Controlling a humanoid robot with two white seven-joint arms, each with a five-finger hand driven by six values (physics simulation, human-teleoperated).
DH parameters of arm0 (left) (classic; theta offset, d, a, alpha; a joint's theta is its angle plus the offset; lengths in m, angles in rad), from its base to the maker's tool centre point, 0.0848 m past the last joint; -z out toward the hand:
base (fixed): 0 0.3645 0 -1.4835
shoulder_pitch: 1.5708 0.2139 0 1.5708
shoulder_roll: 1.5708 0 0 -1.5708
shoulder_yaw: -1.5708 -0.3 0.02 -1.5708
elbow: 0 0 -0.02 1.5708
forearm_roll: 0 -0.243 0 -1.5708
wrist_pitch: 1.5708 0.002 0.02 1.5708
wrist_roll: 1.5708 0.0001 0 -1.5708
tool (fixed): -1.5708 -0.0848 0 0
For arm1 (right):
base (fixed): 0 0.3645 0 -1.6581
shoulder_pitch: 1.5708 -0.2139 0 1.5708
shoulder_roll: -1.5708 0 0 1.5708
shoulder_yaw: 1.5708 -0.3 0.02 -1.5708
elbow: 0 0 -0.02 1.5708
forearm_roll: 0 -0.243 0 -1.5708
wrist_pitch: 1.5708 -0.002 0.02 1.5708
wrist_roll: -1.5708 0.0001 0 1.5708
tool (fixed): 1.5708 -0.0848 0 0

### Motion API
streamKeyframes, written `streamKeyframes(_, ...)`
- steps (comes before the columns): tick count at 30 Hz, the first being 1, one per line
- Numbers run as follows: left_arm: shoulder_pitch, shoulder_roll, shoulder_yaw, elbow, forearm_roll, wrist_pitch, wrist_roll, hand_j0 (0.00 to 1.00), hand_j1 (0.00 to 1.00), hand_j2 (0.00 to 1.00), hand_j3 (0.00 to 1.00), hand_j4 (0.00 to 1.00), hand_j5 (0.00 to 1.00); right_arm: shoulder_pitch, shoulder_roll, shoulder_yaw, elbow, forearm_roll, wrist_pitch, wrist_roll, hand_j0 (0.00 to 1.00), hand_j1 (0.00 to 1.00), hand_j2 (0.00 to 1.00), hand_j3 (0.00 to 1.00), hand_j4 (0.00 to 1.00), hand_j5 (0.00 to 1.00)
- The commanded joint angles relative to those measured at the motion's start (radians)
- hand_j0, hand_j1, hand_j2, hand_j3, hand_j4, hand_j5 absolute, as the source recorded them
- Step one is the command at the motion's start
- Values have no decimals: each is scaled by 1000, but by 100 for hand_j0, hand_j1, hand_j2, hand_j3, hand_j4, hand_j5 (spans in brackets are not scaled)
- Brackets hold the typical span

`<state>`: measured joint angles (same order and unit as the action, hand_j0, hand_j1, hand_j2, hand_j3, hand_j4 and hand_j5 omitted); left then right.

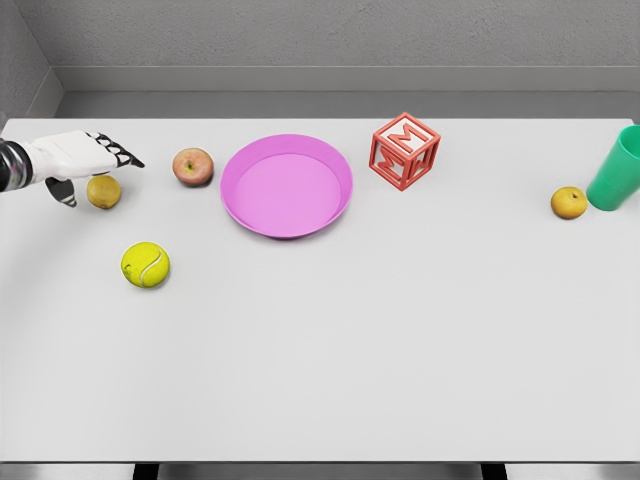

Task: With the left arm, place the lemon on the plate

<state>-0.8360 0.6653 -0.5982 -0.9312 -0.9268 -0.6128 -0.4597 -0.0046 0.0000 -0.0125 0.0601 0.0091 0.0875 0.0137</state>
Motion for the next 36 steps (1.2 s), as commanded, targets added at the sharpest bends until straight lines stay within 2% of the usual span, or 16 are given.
streamKeyframes(1, -2, -1, 2, 0, 3, 2, 1, 100, 100, 100, 100, 100, 100, 0, 0, 0, 0, 0, 0, 0, 100, 100, 100, 100, 100, 100)
streamKeyframes(6, 0, -1, 0, -3, 5, 2, 3, 100, 100, 100, 100, 100, 100, 0, 0, 0, 1, 0, 0, 0, 100, 100, 100, 100, 100, 100)
streamKeyframes(8, -2, -1, -28, -3, 9, 2, 4, 100, 100, 100, 100, 100, 100, 0, 0, 0, 1, 0, 0, 0, 100, 100, 100, 100, 100, 100)
streamKeyframes(36, -2, -15, -35, 3, 2, 2, 0, 100, 100, 100, 100, 100, 100, 0, 0, 0, 0, 0, 0, 0, 100, 100, 100, 100, 100, 100)
